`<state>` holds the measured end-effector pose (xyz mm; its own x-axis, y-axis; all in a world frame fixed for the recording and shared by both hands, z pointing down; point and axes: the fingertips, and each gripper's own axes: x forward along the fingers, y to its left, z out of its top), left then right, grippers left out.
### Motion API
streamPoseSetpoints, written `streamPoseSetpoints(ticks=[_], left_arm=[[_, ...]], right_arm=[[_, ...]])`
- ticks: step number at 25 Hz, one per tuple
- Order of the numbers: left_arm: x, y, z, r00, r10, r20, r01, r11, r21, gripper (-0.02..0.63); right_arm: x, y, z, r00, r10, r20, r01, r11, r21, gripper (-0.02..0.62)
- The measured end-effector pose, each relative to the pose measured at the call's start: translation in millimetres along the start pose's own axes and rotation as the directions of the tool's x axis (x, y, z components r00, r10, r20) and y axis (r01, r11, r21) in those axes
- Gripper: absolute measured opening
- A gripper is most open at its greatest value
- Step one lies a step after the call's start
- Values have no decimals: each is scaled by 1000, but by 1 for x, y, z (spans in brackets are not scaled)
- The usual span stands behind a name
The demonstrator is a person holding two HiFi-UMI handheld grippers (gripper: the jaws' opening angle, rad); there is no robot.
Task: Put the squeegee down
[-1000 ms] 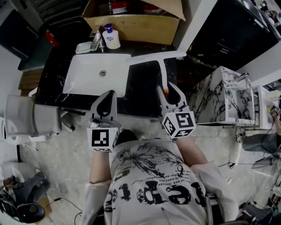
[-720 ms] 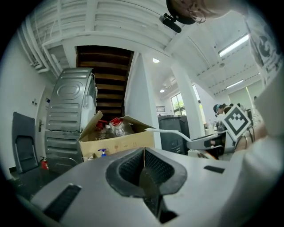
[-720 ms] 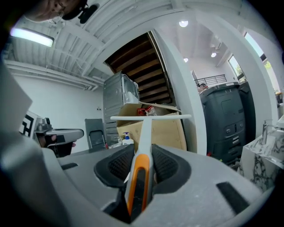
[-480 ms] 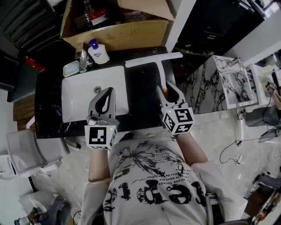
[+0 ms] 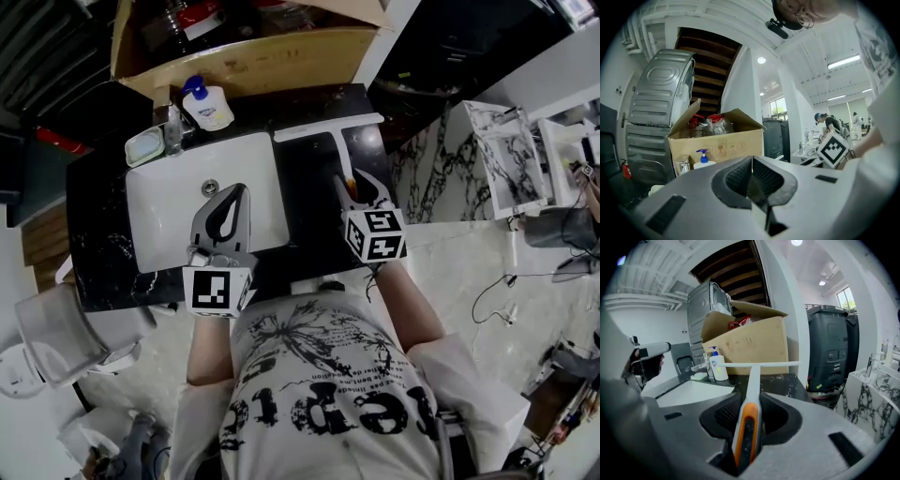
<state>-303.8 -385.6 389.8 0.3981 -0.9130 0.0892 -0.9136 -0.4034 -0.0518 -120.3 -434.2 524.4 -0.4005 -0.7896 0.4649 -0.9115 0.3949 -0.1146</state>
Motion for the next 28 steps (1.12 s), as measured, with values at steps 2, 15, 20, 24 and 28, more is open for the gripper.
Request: streamPoseSetpoints(ticks=[2,15,20,24,28], left_arm=[[2,5,-8,1000,-4,-15,3,1000,-9,12],[-4,8,-54,990,-23,-138,15,998,-60,12],[-7,10,-55,990,-4,-142,-6,998,-69,12],[-9,7,-51,993,1,-119,-8,999,-52,12],[-9,4,-42,994,11,-109,-17,998,-56,12]], right_arm=[[14,-3,-14,999,-9,-50,9,1000,2,115],[52,-22,-74,959,-73,-276,83,996,24,117],[54,-22,-78,953,-90,-289,88,996,-21,120],[57,-19,-75,955,-90,-282,77,995,-57,185],[52,-18,-66,962,-85,-258,77,996,-41,239]])
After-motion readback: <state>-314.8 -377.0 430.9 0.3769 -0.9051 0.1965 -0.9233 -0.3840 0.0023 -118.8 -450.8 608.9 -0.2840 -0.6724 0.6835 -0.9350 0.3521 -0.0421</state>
